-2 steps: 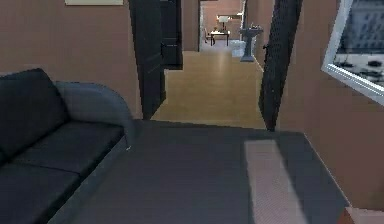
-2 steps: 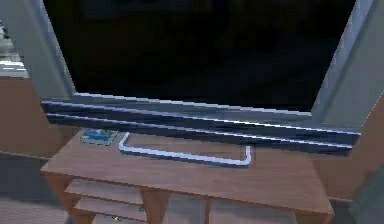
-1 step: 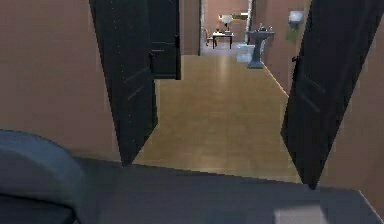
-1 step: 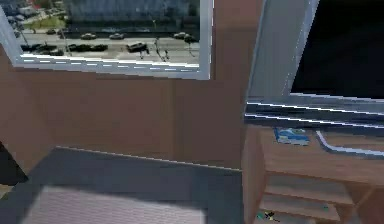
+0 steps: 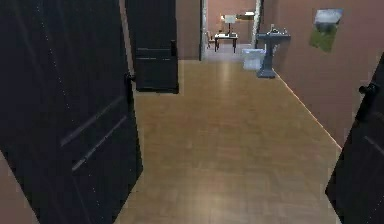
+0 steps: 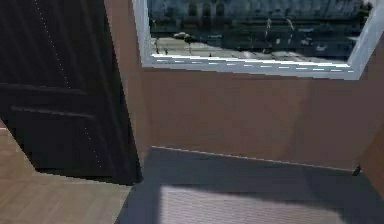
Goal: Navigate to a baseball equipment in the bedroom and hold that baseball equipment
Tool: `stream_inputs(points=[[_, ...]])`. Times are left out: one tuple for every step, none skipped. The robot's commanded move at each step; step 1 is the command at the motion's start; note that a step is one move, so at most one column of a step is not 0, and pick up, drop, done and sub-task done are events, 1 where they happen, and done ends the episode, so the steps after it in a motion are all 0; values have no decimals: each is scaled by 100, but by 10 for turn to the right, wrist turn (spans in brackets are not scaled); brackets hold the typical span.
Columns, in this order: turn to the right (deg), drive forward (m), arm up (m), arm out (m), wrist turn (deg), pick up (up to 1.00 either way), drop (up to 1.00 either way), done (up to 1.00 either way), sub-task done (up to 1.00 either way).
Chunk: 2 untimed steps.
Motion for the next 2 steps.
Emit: stream_inputs(points=[[0,100,0,0,0,0,0,0,0],[60,0,0,0,0,0,0,0,0]])
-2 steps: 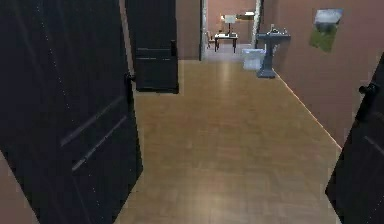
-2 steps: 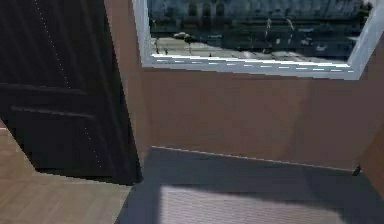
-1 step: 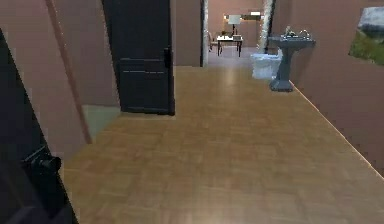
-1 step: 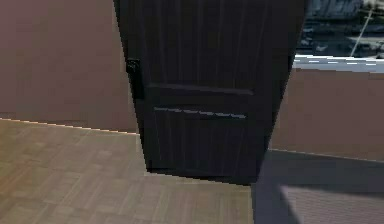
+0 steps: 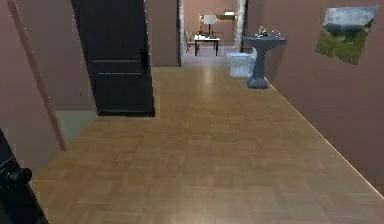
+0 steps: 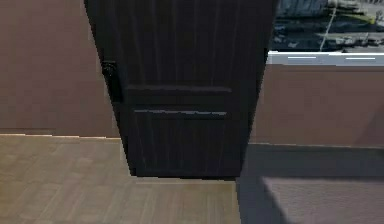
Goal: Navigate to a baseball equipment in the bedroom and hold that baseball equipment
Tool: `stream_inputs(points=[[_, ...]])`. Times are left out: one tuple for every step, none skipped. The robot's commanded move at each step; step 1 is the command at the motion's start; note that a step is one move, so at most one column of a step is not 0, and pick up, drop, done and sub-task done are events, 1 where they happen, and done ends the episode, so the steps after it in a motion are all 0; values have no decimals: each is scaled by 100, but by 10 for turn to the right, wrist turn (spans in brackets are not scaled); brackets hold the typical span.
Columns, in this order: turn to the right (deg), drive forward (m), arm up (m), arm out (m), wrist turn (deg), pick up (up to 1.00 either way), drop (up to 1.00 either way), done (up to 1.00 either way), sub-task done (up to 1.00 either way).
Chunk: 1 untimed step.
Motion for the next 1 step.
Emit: stream_inputs(points=[[0,60,0,0,0,0,0,0,0]])
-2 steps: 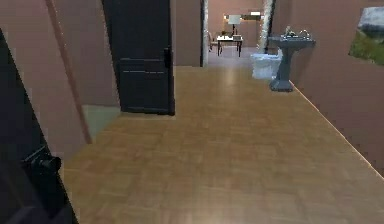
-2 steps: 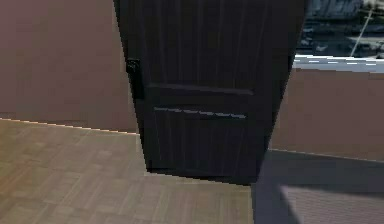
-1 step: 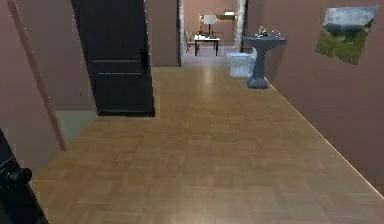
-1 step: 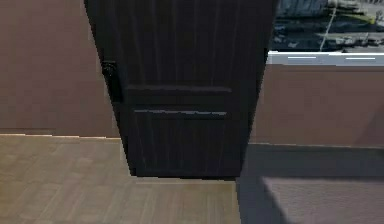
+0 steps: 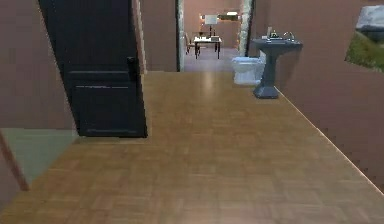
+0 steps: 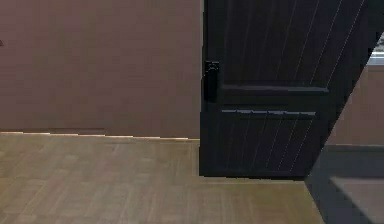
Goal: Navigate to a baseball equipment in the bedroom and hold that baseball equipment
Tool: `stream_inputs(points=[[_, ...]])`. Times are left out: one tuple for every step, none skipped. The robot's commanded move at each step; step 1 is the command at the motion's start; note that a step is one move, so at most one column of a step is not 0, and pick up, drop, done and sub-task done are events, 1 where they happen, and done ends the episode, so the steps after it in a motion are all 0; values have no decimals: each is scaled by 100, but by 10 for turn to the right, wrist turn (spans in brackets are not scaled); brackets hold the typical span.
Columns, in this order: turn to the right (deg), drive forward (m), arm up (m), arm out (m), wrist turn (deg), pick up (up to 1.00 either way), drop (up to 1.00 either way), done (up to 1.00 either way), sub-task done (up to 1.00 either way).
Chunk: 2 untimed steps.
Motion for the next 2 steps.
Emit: stream_inputs(points=[[60,0,0,0,0,0,0,0,0],[0,10,0,0,0,0,0,0,0]])
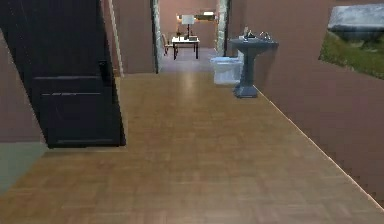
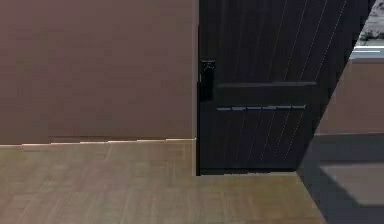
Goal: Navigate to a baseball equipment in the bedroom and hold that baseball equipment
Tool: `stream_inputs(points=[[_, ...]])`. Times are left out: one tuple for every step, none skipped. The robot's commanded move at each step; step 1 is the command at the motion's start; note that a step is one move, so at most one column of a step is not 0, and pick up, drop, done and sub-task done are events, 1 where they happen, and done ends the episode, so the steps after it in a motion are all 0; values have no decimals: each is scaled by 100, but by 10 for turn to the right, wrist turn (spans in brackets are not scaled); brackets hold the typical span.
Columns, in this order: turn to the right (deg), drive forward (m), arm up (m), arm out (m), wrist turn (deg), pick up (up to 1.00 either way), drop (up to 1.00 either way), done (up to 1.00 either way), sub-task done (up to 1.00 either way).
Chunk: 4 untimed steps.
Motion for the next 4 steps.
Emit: stream_inputs(points=[[-390,0,0,0,0,0,0,0,0],[0,100,0,0,0,0,0,0,0],[0,65,0,0,0,0,0,0,0],[-240,0,0,0,0,0,0,0,0]])
